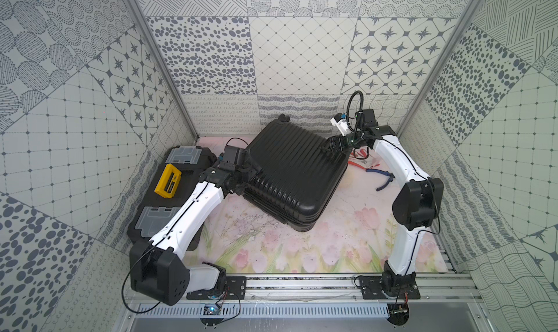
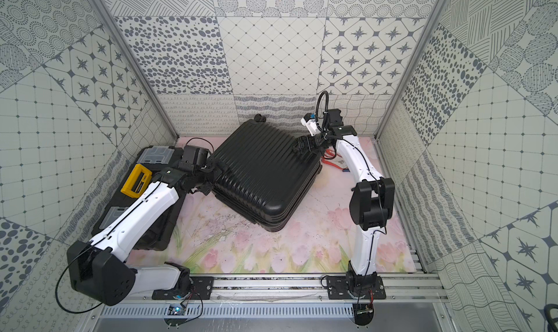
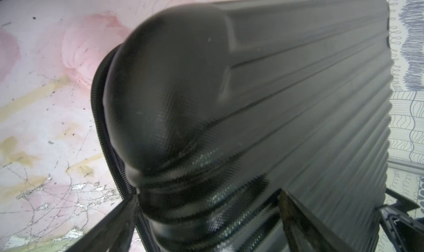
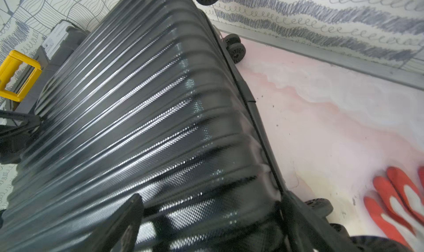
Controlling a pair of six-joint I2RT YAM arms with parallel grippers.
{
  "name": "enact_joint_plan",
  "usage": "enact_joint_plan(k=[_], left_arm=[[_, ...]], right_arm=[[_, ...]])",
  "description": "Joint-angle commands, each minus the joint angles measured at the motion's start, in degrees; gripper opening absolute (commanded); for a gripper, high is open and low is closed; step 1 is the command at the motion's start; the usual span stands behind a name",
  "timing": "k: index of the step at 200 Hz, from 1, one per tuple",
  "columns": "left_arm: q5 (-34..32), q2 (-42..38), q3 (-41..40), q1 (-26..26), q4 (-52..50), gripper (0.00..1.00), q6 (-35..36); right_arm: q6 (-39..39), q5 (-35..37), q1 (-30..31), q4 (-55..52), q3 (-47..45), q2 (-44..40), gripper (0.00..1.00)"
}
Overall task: Close the suitcase zippers
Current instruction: Adjust the suitcase at the center of the board.
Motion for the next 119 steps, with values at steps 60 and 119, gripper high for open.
enact_joint_plan(k=[60,119], left_arm=[[13.32,17.04,13.52,6.33,3.37,0.93,21.45],[11.20,25.40,25.76,7.97,-2.93,0.93,28.71]], right_arm=[[9.42,2.72,3.58,0.31,-27.63,-19.86,0.95],[14.10,12.63,2.99,1.95,-27.49,-26.38,0.98]])
